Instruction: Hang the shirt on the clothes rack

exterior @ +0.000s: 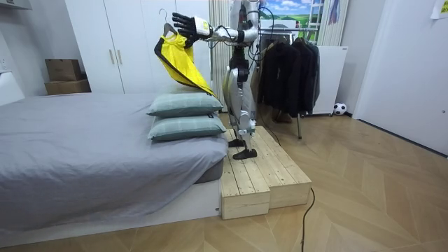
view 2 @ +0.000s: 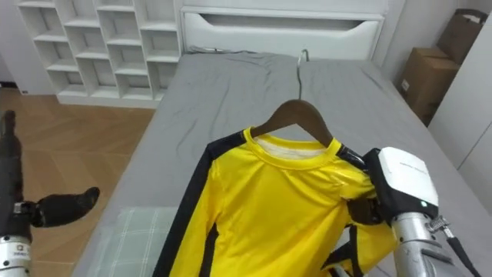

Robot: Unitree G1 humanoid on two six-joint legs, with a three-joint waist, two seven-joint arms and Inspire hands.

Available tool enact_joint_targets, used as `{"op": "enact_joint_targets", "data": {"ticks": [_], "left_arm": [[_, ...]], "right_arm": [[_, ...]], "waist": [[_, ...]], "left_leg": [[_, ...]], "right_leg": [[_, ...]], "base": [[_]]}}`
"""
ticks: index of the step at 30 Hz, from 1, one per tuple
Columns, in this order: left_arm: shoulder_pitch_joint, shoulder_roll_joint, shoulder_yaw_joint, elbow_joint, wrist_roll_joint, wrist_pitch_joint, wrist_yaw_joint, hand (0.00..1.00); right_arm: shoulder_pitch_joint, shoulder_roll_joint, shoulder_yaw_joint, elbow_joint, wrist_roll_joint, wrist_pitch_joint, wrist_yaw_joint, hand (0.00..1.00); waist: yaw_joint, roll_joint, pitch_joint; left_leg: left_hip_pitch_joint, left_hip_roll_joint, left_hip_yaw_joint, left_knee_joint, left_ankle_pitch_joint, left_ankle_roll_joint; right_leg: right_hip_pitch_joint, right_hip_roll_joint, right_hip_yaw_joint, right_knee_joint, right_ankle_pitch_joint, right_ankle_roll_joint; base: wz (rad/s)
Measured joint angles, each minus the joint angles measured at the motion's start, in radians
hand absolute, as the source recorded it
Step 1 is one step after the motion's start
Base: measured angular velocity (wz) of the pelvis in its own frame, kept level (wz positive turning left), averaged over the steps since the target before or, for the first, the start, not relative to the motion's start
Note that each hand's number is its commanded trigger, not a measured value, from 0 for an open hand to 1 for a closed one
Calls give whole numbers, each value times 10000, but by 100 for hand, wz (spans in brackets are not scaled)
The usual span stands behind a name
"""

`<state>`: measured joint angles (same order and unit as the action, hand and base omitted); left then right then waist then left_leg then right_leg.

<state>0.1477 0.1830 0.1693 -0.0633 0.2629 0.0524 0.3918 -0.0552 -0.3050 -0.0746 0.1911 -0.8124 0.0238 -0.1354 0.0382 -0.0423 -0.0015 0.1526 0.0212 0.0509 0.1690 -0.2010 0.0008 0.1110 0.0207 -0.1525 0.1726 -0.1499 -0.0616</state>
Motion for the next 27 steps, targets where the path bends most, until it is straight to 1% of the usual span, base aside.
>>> {"op": "enact_joint_targets", "data": {"ticks": [2,4,7,8,9,11,12,13,14,15,16,17,19,20,21,22,23,25,26,27], "left_arm": [[138,-15,259,509,-93,-75,119,0],[154,-27,545,1357,-136,-94,374,0],[232,-53,774,2002,-238,-114,721,0],[245,-52,783,2151,-387,-177,829,0],[313,-55,824,2568,-668,-322,1040,0],[645,-69,898,2966,-1116,-354,1289,0],[767,-68,950,3529,-1189,-425,1424,0],[869,-69,1060,4283,-1164,-492,1443,0],[943,-51,1085,4643,-1176,-490,1441,0],[1143,-52,1141,5203,-1192,-457,1430,0],[1355,-53,1144,5563,-1218,-431,1430,0],[1413,-51,1143,5772,-1228,-432,1434,0],[1545,-23,1142,6930,-1254,-424,1447,0],[1586,-24,1138,7219,-1289,-418,1447,0],[1682,-24,1155,7786,-1359,-412,1448,0],[1821,-46,1292,8290,-1372,-405,1445,0],[1878,-47,1382,8528,-1372,-400,1445,0],[2079,-44,1960,9402,-1365,-397,1447,0],[2092,-45,2086,9568,-1362,-391,1448,0],[2309,-45,2220,9781,-1363,-390,1454,0]], "right_arm": [[2,-15,-67,-13,3,-3,-145,100],[2,-50,-201,-17,12,-2,-206,100],[2,-159,-277,-18,-37,15,-258,100],[1,-193,-275,-18,-36,21,-258,100],[3,-206,-271,-30,-36,31,-258,100],[29,-204,-265,-140,-46,73,-258,100],[28,-205,-276,-192,-46,146,-256,100],[29,-204,-286,-220,-60,162,-242,100],[29,-209,-285,-257,-62,185,-226,100],[30,-216,-292,-360,-56,233,-202,100],[115,-218,-294,-635,40,374,-139,100],[223,-222,-297,-818,145,435,-138,100],[534,-222,-290,-1198,722,421,-130,100],[565,-230,-295,-1235,846,433,-125,100],[617,-259,-318,-1358,1132,482,-6,100],[662,-263,-375,-1582,1246,600,167,100],[722,-263,-422,-1711,1283,637,196,100],[1198,-262,-787,-2291,1476,644,269,100],[1289,-262,-836,-2448,1510,644,274,100],[1385,-262,-897,-2626,1617,627,277,100]], "waist": [[-1,29,3],[37,49,-8],[169,38,-15],[206,36,-16],[240,40,-17],[232,27,-16],[260,4,-21],[255,1,-23],[248,-5,-25],[236,-43,-17],[184,-114,8],[190,-151,10],[215,-228,-25],[224,-243,-35],[245,-252,-43],[283,-224,-32],[283,-190,-9],[363,-185,-18],[392,-178,-17],[395,-154,-15]], "left_leg": [[2,6,6,-4,0,0],[-30,6,7,-18,0,-1],[-22,-4,36,-16,1,0],[-9,-5,37,-19,1,0],[3,-6,36,-25,1,0],[3,-6,32,-41,0,0],[49,-8,23,-57,0,0],[89,-6,24,-78,0,0],[90,-6,18,-78,0,0],[77,-7,12,-80,0,-1],[52,-5,9,-81,-1,-1],[30,-3,0,-81,-2,-2],[-29,-12,-20,-83,-16,10],[-25,-13,-19,-86,-21,16],[-12,-17,-7,-88,-30,32],[-11,-10,22,-95,-50,57],[-17,-10,22,-101,-51,58],[-2,-10,51,-189,-53,60],[-3,-10,55,-187,-56,65],[-6,-10,53,-182,-60,71]], "right_leg": [[-1,12,7,-1,-3,-5],[-62,12,-3,26,-15,-14],[-178,-10,20,162,-67,-13],[-173,-11,41,160,-67,-13],[-139,-10,57,145,-67,-12],[-121,-8,59,119,-72,-5],[-136,-3,78,118,-72,-4],[-122,2,100,126,-75,-2],[-120,1,107,133,-78,2],[-130,-1,108,130,-84,8],[-143,-1,98,113,-87,11],[-144,-2,78,96,-88,11],[-87,-2,49,-38,-88,11],[-87,-2,57,-29,-88,11],[-98,2,118,9,-105,30],[-114,12,149,13,-107,33],[-120,13,155,5,-107,33],[-130,17,142,-6,-107,34],[-129,15,142,-12,-107,35],[-125,14,142,-16,-105,36]], "base": [[0],[0],[-4],[-5],[-4],[0],[-5],[-6],[-5],[0],[0],[10],[9],[0],[-6],[-6],[-4],[0],[0],[0]]}}
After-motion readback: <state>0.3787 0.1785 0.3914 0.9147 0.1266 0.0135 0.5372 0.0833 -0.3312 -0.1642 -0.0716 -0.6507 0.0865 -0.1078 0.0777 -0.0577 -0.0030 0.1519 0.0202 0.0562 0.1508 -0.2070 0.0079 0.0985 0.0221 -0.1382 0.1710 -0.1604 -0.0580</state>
